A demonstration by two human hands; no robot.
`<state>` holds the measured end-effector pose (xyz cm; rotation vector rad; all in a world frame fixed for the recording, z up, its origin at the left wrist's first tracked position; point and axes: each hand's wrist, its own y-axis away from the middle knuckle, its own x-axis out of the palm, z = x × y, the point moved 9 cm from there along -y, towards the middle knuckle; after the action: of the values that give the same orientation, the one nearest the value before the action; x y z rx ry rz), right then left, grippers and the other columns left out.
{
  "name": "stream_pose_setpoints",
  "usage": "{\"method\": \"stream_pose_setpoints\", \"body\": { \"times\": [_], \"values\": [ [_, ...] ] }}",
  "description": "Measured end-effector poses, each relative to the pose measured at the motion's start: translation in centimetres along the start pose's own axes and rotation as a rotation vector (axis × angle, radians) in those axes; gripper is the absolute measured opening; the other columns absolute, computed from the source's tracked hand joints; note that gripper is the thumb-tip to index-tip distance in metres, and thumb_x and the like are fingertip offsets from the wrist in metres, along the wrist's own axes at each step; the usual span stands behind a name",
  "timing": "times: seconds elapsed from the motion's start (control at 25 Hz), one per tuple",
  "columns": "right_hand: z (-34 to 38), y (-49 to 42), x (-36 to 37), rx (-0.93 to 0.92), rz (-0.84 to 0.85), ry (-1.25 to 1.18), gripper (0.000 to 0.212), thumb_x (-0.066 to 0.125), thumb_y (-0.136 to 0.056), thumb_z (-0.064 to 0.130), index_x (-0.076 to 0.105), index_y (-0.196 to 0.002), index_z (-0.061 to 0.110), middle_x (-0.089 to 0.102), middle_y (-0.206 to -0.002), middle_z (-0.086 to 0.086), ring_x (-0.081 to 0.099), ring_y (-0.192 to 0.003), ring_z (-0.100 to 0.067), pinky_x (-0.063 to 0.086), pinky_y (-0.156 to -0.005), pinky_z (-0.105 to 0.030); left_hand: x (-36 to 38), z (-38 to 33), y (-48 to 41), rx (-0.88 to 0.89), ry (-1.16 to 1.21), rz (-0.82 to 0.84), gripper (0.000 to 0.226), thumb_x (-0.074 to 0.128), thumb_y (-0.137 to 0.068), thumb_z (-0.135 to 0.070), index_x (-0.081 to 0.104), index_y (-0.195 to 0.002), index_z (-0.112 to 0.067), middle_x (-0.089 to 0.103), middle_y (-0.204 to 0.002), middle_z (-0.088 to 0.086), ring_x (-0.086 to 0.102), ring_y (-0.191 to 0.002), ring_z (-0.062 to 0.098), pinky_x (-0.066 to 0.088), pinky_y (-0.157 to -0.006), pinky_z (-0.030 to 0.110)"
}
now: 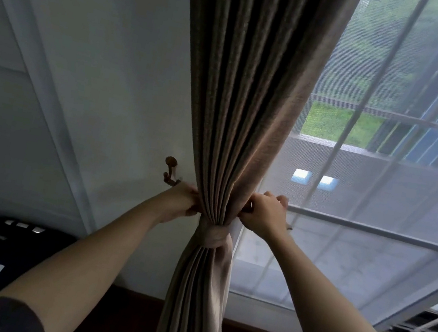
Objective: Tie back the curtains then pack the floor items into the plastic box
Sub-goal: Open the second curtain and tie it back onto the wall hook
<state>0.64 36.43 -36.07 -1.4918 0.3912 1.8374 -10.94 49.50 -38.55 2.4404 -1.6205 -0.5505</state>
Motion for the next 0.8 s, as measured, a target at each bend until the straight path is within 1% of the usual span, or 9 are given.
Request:
{"method": "stream_pose_setpoints", "body": {
  "times": [0.04, 0.12, 0.2, 0.28, 0.4, 0.56, 0.6, 0.68, 0.8],
  "values": [
    [0.2, -0.3, 0.4, -0.009, 0.012, -0.024, 0.014, 0.058, -0.078, 0.036, 0.056, -0.072, 0.023, 0.065, -0.07, 0.003, 0.059, -0.08, -0.022, 0.037, -0.083, -0.037, 0.0, -0.1, -0.1, -0.003, 0.011, -0.017, 0.027, 0.045, -0.09, -0.001, 0.053, -0.068, -0.015, 0.049, -0.054, -0.003, 0.045, -0.044, 0.002, 0.039, -0.047, 0.016],
    [0.5, -0.4, 0.8, -0.027, 0.06, -0.139, 0.011, 0.06, -0.076, 0.031, 0.055, -0.076, 0.021, 0.067, -0.074, -0.001, 0.062, -0.076, -0.026, 0.049, -0.07, -0.037, -0.2, -0.1, -0.6, -0.037, 0.017, -0.057, 0.025, 0.043, -0.092, -0.001, 0.053, -0.071, -0.012, 0.049, -0.06, 0.001, 0.045, -0.05, 0.007, 0.04, -0.049, 0.018],
    [0.4, -0.2, 0.9, -0.054, 0.121, -0.317, 0.01, 0.063, -0.076, 0.033, 0.055, -0.08, 0.029, 0.062, -0.069, 0.011, 0.06, -0.07, -0.017, 0.05, -0.063, -0.034, -0.6, 0.0, -1.1, -0.069, 0.034, -0.087, 0.02, 0.042, -0.094, -0.003, 0.056, -0.08, -0.008, 0.053, -0.068, 0.004, 0.048, -0.059, 0.011, 0.045, -0.056, 0.021],
    [0.0, 0.2, 0.6, -0.076, 0.142, -0.378, 0.009, 0.064, -0.079, 0.038, 0.06, -0.085, 0.034, 0.059, -0.067, 0.02, 0.059, -0.068, -0.008, 0.049, -0.064, -0.032, -0.9, 0.1, -1.6, -0.076, 0.008, -0.091, 0.016, 0.044, -0.095, -0.005, 0.058, -0.089, -0.006, 0.056, -0.075, 0.006, 0.05, -0.065, 0.013, 0.047, -0.061, 0.024],
    [-0.6, 0.0, 0.1, -0.064, 0.04, -0.193, 0.02, 0.064, -0.078, 0.047, 0.067, -0.089, 0.031, 0.065, -0.068, 0.013, 0.063, -0.072, -0.015, 0.051, -0.06, -0.031, -1.3, -0.4, -1.7, -0.069, -0.044, -0.138, 0.015, 0.046, -0.095, -0.007, 0.06, -0.095, -0.003, 0.059, -0.083, 0.011, 0.055, -0.07, 0.018, 0.052, -0.067, 0.03],
    [0.0, 0.1, 0.0, -0.004, -0.048, -0.046, 0.023, 0.058, -0.082, 0.049, 0.067, -0.084, 0.028, 0.07, -0.08, 0.002, 0.064, -0.078, -0.024, 0.048, -0.059, -0.03, -1.4, -1.6, -1.3, -0.038, -0.13, -0.199, 0.012, 0.049, -0.095, -0.008, 0.059, -0.088, -0.007, 0.062, -0.091, 0.014, 0.057, -0.075, 0.021, 0.054, -0.083, 0.04],
    [0.1, 0.2, 0.0, -0.007, -0.055, -0.036, 0.024, 0.057, -0.083, 0.05, 0.067, -0.083, 0.028, 0.07, -0.081, 0.003, 0.063, -0.079, -0.023, 0.045, -0.059, -0.029, -1.4, -2.0, -1.2, -0.017, -0.16, -0.202, 0.011, 0.049, -0.094, -0.008, 0.059, -0.097, -0.004, 0.061, -0.098, 0.016, 0.056, -0.077, 0.022, 0.053, -0.089, 0.042],
    [-0.1, 0.5, 0.0, -0.004, -0.072, -0.049, 0.023, 0.057, -0.082, 0.051, 0.067, -0.086, 0.031, 0.07, -0.086, 0.007, 0.062, -0.081, -0.021, 0.043, -0.059, -0.029, -1.3, -3.0, -0.6, 0.023, -0.211, -0.215, 0.03, 0.048, -0.095, -0.008, 0.049, -0.123, -0.001, 0.057, -0.111, 0.014, 0.057, -0.087, 0.026, 0.049, -0.096, 0.044],
    [-0.7, 0.6, 0.8, 0.083, -0.083, -0.053, 0.021, 0.054, -0.084, 0.046, 0.067, -0.084, 0.029, 0.067, -0.08, 0.003, 0.063, -0.08, -0.025, 0.044, -0.059, -0.029, -1.3, -3.8, 0.1, 0.053, -0.303, -0.279, 0.043, 0.05, -0.094, -0.009, 0.039, -0.133, 0.006, 0.056, -0.12, 0.023, 0.056, -0.108, 0.038, 0.048, -0.096, 0.047]
  ]
}}
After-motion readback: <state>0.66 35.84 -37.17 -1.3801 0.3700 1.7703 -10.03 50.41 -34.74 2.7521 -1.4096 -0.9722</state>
